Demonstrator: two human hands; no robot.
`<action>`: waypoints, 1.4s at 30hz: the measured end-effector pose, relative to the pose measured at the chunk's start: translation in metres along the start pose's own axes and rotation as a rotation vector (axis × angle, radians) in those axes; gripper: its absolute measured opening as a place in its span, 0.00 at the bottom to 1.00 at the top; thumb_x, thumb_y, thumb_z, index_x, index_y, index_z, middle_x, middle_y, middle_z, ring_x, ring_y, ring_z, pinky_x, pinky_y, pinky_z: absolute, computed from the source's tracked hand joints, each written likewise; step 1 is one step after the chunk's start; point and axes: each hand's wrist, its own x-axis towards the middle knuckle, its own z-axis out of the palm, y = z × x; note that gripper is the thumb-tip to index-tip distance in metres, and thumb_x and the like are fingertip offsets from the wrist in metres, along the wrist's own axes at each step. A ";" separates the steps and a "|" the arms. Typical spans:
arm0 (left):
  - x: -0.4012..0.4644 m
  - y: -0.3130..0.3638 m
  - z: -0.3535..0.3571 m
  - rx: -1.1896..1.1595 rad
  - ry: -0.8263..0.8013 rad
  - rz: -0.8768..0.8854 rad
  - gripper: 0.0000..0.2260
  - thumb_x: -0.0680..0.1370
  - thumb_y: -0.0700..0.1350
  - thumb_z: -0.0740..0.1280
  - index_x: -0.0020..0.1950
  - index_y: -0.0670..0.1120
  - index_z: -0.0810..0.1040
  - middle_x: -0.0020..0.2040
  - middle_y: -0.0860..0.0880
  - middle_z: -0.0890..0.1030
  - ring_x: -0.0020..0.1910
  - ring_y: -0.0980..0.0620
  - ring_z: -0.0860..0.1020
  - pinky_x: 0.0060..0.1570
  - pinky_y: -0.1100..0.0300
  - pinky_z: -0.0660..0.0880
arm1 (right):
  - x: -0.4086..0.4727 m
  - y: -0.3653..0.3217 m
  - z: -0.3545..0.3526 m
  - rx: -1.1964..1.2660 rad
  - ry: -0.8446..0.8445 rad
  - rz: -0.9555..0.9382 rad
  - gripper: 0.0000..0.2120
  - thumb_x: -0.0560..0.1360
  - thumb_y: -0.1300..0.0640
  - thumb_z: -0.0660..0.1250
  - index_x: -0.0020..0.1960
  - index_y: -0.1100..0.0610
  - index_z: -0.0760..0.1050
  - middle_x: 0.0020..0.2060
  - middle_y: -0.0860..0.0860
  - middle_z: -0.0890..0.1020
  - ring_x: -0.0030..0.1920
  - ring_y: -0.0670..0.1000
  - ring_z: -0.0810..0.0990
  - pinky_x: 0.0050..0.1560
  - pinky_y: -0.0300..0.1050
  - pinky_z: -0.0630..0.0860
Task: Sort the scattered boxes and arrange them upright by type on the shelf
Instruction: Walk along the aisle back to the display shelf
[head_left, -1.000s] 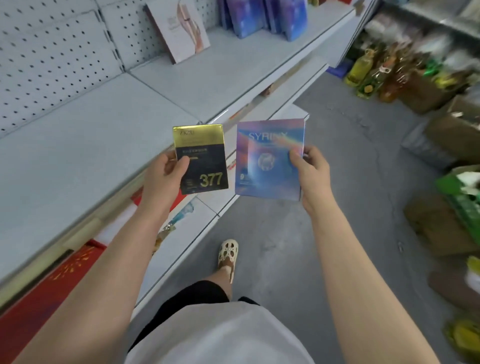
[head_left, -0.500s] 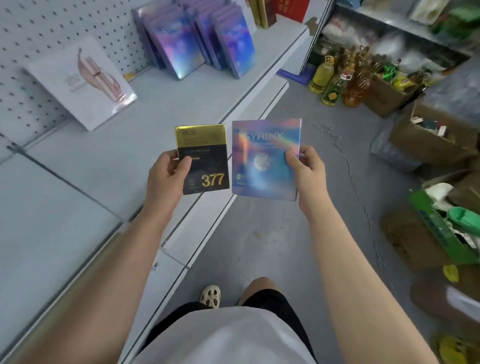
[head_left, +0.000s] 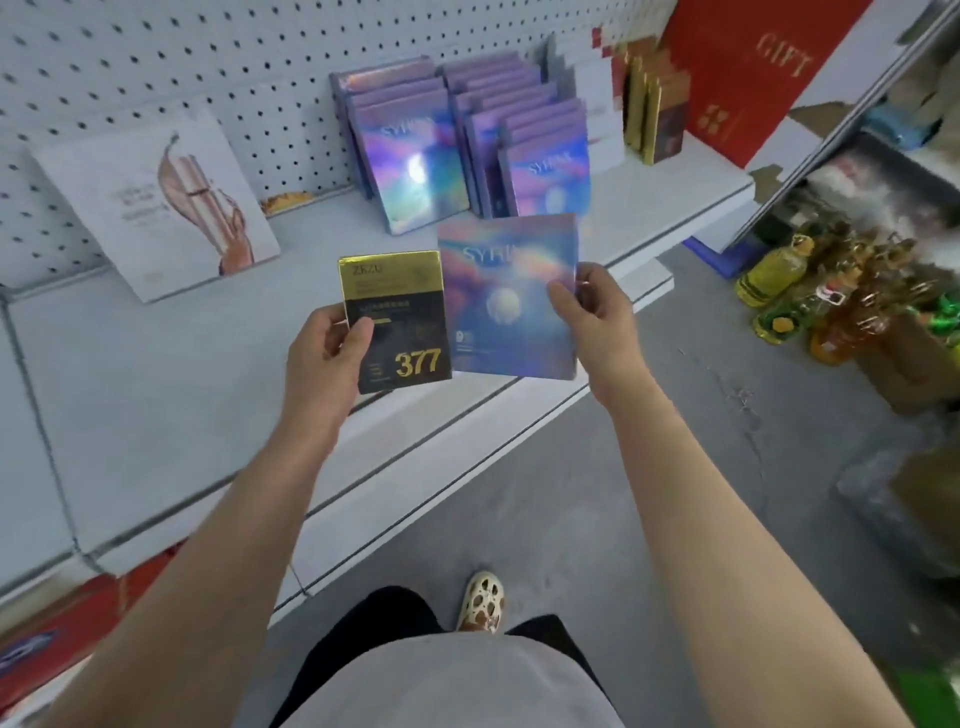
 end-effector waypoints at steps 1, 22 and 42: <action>0.004 0.001 0.003 0.010 0.029 -0.006 0.10 0.81 0.47 0.63 0.62 0.48 0.73 0.54 0.50 0.80 0.48 0.56 0.80 0.47 0.60 0.77 | 0.018 -0.002 0.003 -0.029 -0.037 -0.025 0.09 0.76 0.55 0.67 0.53 0.58 0.76 0.37 0.51 0.77 0.37 0.48 0.73 0.37 0.43 0.72; 0.108 0.027 0.032 -0.036 0.355 -0.009 0.07 0.80 0.44 0.64 0.59 0.48 0.75 0.50 0.50 0.83 0.44 0.57 0.83 0.45 0.59 0.80 | 0.262 -0.046 0.111 -0.599 -0.493 -0.581 0.33 0.74 0.64 0.67 0.76 0.48 0.63 0.59 0.53 0.72 0.52 0.51 0.72 0.45 0.39 0.65; 0.120 0.044 0.136 -0.096 0.467 -0.027 0.05 0.80 0.44 0.65 0.55 0.52 0.76 0.52 0.48 0.83 0.50 0.49 0.82 0.52 0.47 0.80 | 0.340 -0.036 0.087 -0.628 -0.532 -0.835 0.13 0.76 0.59 0.67 0.60 0.57 0.79 0.51 0.57 0.81 0.53 0.59 0.77 0.55 0.50 0.72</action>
